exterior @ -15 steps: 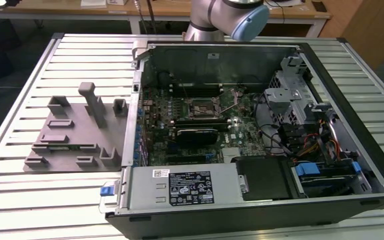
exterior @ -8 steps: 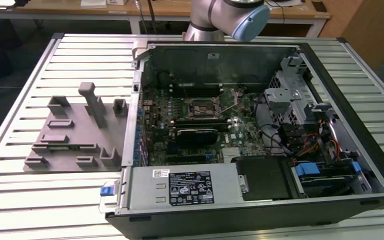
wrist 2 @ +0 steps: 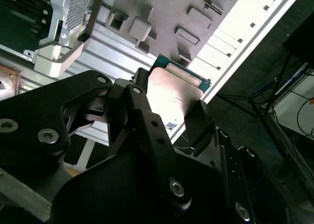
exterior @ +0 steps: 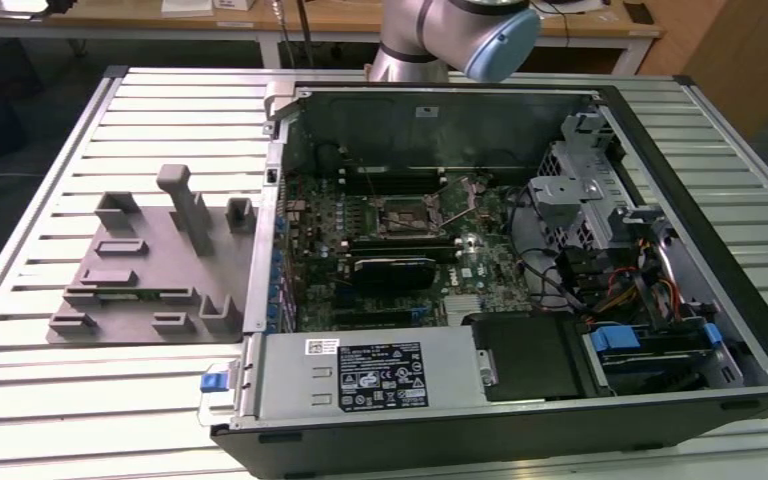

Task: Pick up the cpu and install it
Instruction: 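Pick up the cpu and move it towards the insertion slot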

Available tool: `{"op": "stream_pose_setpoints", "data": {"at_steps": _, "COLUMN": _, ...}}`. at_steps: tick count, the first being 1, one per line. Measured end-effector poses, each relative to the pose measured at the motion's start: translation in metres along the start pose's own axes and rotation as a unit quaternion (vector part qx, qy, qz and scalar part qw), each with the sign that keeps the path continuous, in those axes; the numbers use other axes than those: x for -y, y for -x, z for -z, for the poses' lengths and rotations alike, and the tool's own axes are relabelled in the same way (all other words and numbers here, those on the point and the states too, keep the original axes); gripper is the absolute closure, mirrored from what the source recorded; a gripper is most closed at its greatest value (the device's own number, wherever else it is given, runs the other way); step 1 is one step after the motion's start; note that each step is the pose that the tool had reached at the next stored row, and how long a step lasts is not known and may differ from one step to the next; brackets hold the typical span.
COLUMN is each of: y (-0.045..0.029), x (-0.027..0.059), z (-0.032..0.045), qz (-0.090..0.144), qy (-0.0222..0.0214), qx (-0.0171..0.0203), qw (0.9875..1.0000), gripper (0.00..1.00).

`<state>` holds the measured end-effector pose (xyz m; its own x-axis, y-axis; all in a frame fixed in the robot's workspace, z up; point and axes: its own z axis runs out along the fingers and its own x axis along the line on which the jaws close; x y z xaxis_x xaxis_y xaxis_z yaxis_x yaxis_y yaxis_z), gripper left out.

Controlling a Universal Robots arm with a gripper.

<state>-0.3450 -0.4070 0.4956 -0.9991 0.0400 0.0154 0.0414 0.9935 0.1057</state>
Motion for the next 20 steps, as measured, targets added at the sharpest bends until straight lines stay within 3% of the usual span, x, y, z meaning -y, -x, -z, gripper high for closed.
{"op": "stream_pose_setpoints", "data": {"at_steps": 12, "y": 0.0134, "x": -0.0006, "z": 0.0002, "qz": 0.0, "qy": 0.0, "qx": -0.0003, "qw": 1.0, "gripper": 0.46}}
{"op": "stream_pose_setpoints", "data": {"at_steps": 20, "y": 0.0335, "x": -0.0014, "z": 0.0003, "qz": 0.0, "qy": -0.0001, "qx": -0.0017, "qw": 1.0, "gripper": 0.46}}
